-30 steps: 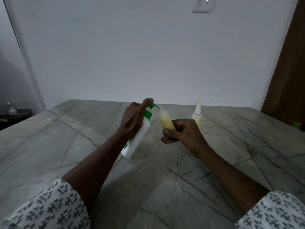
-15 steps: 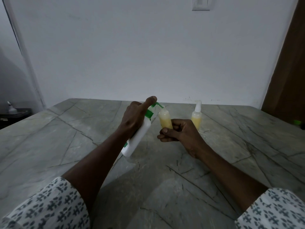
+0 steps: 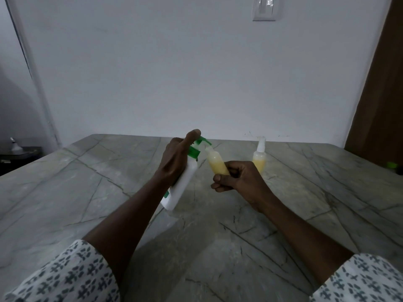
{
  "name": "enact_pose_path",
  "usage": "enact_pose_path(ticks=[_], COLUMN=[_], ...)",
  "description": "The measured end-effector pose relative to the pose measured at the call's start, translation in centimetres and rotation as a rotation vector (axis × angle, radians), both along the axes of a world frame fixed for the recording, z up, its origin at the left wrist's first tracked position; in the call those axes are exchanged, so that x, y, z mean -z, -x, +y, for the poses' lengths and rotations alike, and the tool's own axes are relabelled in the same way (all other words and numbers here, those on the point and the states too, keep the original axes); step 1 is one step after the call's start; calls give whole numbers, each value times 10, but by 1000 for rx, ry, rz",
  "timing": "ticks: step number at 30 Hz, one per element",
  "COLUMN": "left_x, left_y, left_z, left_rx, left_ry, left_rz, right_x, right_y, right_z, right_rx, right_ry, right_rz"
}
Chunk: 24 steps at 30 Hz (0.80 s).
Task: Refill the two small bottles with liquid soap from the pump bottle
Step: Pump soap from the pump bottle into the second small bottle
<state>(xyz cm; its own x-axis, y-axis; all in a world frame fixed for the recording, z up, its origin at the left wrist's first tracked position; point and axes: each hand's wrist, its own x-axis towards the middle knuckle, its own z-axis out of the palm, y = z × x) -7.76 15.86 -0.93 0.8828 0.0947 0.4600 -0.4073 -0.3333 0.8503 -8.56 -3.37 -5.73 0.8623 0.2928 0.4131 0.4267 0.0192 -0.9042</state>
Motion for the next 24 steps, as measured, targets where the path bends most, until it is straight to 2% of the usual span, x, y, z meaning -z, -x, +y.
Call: enact_pose_path(ticks=[4, 8, 10, 17, 24], left_x=[-4, -3, -2, 2, 6], left_y=[8, 8, 4, -5, -3], left_z=[-1, 4, 10, 23, 28], left_rx=[170, 224, 239, 314, 388], left_ry=[33, 275, 333, 403, 412], left_rz=[-11, 36, 39, -8, -9], right_x=[1, -1, -1, 0, 0], right_y=[3, 3, 2, 3, 17], right_z=[5, 6, 6, 8, 30], right_rx=[-59, -82, -89, -106, -253], right_ry=[-27, -134, -171, -106, -115], right_rz=[28, 80, 100, 159, 194])
